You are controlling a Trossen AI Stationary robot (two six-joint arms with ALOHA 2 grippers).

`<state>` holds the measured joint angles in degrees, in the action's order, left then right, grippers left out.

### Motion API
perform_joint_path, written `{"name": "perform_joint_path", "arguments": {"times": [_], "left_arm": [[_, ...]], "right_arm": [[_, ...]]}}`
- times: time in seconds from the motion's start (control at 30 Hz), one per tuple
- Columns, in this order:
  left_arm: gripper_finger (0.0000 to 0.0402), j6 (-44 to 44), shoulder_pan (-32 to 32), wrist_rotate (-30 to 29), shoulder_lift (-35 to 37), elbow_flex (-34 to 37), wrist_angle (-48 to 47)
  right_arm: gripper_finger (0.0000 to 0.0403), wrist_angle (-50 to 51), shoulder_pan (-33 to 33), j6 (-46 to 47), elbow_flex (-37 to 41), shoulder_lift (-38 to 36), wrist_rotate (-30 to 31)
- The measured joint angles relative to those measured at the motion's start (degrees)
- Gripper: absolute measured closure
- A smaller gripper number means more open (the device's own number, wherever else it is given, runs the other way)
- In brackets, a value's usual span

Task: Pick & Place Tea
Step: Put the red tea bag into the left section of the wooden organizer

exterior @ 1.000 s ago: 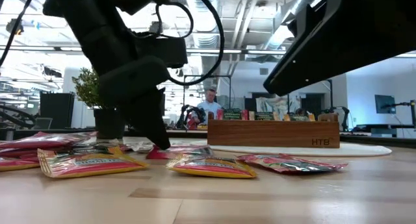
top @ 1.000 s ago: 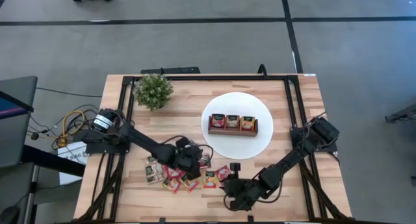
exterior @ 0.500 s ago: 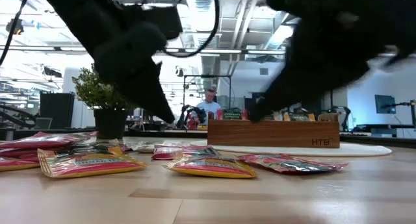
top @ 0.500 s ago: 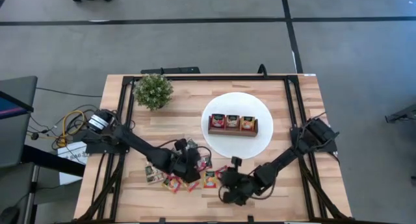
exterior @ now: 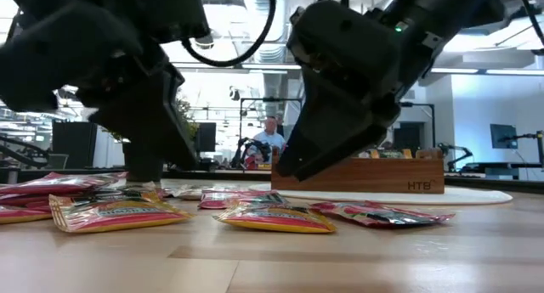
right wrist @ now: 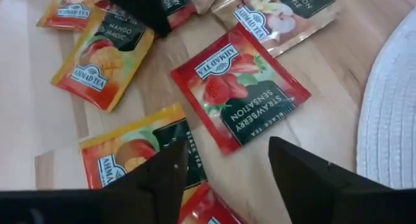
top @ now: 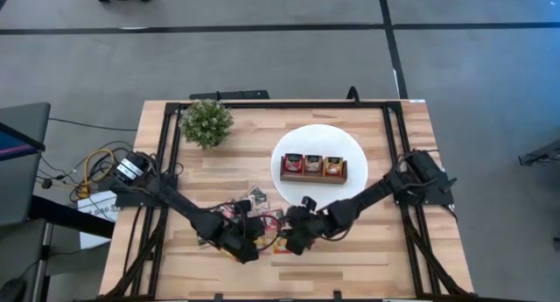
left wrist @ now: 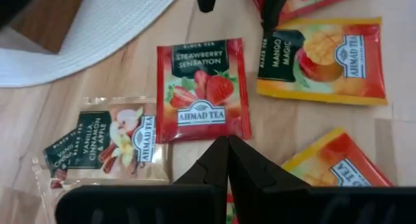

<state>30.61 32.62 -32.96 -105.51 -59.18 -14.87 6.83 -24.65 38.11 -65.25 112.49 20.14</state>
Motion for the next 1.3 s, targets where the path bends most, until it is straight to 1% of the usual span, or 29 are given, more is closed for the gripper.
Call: {"name": "perform_joint_path", "arguments": {"times": [0.1,0.2,0.3,0.4,0.53,0.63,0.73,0.83,0.97,1.07,1.23,1.3], "left_arm": [[0.0401,-0.3,0.0,-0.9,-1.1,0.0,0.0],[0.0402,-1.1,0.0,-1.2,-2.1,0.0,0.8],[0.0402,-1.5,0.0,-0.9,-2.3,0.0,1.1],[0.0401,-1.5,0.0,-0.7,-2.3,0.0,1.9],[0.0401,-1.5,-0.3,-0.3,-2.3,0.0,2.6],[0.0401,-1.5,-0.7,-0.5,-2.3,0.0,3.8],[0.0401,-1.8,-0.8,-0.6,-2.9,0.0,5.8],[0.0401,-2.9,-0.8,-0.6,-3.9,0.0,6.3],[0.0401,-3.0,-0.8,-0.2,-5.0,0.0,6.2],[0.0401,-3.0,-0.8,0.2,-5.1,0.0,6.1],[0.0401,-3.0,-0.9,0.4,-5.2,0.0,6.0],[0.0401,-3.0,-0.9,1.1,-5.2,0.0,6.0]], "right_arm": [[0.0179,-1.8,1.8,0.0,0.1,0.0,-4.3],[0.0179,-5.6,3.5,-0.5,1.6,0.0,-7.9],[0.0188,-12.4,5.1,0.0,5.3,0.0,-10.8],[0.0197,-20.5,6.2,2.2,9.0,0.1,-15.0],[0.0206,-24.6,7.1,6.5,11.7,0.4,-15.8],[0.0211,-25.3,7.8,8.4,12.1,0.4,-16.3],[0.0220,-25.9,8.5,9.0,12.2,0.4,-18.5],[0.0232,-25.9,8.8,8.2,12.2,0.4,-18.9],[0.0249,-25.6,9.4,6.9,12.2,-1.7,-19.0],[0.0257,-24.3,9.8,6.4,12.2,-2.7,-20.4],[0.0258,-20.4,10.0,7.1,12.2,-2.3,-20.4],[0.0253,-20.5,10.2,7.5,12.2,-1.6,-20.5]]}}
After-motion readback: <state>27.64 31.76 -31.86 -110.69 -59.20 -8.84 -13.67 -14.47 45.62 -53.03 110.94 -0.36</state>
